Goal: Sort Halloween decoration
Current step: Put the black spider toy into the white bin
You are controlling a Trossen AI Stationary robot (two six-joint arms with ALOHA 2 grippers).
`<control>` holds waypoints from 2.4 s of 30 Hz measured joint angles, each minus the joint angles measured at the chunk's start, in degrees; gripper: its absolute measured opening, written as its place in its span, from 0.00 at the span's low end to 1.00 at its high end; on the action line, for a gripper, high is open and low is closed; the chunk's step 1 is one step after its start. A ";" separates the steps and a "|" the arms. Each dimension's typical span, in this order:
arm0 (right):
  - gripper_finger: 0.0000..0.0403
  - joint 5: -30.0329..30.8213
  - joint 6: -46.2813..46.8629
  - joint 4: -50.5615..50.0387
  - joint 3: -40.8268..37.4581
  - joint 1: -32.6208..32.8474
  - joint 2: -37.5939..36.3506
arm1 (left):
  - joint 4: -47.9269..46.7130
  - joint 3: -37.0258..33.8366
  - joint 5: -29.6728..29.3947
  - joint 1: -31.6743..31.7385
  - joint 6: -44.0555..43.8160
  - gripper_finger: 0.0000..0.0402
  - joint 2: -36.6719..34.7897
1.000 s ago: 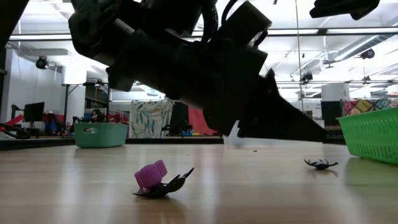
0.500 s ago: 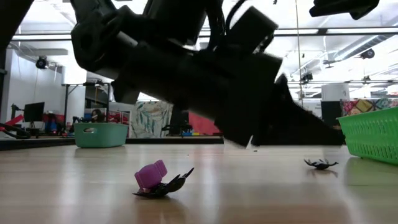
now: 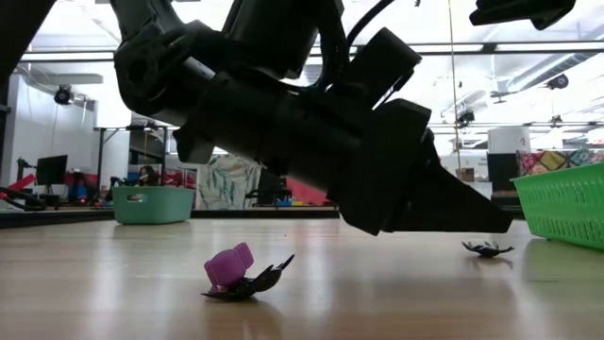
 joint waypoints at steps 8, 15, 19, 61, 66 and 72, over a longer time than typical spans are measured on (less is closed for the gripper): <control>0.34 0.00 -0.02 0.04 0.00 0.00 0.00 | -1.44 -0.52 -0.04 0.65 -1.95 0.40 0.02; 0.34 0.00 -0.01 0.13 0.00 0.00 0.00 | -1.38 -1.32 -0.04 0.96 -3.57 0.40 0.02; 0.34 -0.02 -0.02 0.17 0.00 0.00 0.00 | -1.49 -1.33 -0.03 0.96 -3.76 0.40 0.02; 0.34 -0.02 -0.02 0.18 0.00 0.00 0.00 | -1.55 -1.04 -0.61 0.95 -3.81 0.09 0.02; 0.34 -0.02 -0.02 0.19 0.00 0.00 0.00 | -1.41 -1.03 -0.68 0.96 -3.83 0.02 0.02; 0.34 -0.02 -0.02 0.17 0.00 0.00 0.00 | -1.40 -0.96 -0.70 0.94 -3.83 0.01 0.02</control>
